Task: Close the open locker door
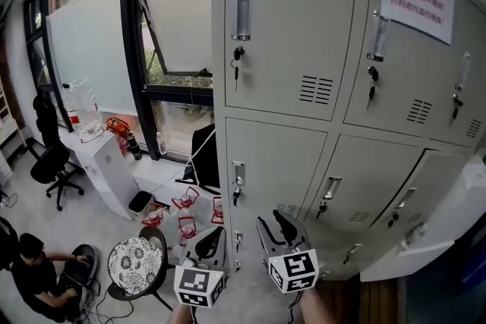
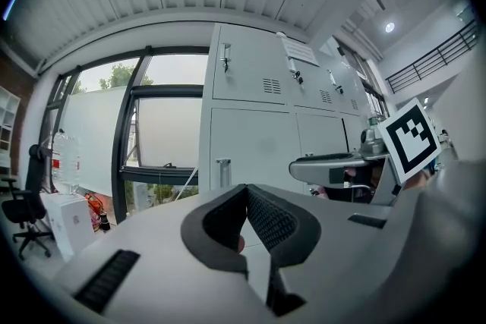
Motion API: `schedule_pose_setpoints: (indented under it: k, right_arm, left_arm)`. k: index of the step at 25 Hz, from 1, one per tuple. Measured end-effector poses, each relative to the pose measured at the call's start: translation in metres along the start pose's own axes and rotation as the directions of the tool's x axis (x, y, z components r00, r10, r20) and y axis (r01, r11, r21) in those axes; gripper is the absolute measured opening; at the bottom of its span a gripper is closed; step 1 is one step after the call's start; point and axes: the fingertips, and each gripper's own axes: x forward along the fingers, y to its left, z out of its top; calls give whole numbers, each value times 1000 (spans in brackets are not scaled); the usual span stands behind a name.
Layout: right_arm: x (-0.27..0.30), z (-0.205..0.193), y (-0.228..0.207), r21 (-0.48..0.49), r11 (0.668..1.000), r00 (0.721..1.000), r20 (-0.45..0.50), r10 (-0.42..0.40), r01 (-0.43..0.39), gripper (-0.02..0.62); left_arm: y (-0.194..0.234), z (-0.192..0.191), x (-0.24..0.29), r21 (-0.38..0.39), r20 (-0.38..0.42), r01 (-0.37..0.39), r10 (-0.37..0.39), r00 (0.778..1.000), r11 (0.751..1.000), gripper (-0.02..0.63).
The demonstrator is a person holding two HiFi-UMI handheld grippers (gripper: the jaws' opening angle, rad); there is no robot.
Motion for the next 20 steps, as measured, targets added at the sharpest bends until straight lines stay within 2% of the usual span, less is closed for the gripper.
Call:
schedule_pose_setpoints:
  k: [7,15,20]
  right_arm:
    - [-66,-6,0,0,998,998,-19,-58,58,118]
    - [-137,-29,-4,10,987,986,-40,-160,161,44]
    - [-171,-40,-9,-2,975,974,-46,-220,220,31]
  left_arm:
    - [-40,-5,-28,2,-15,70,-70,997,998,21]
    - [-74,-18,-53,9,-42,133,-132,990,991,21]
    - [-93,-30,-65,20,-70,169,-167,983,985,21]
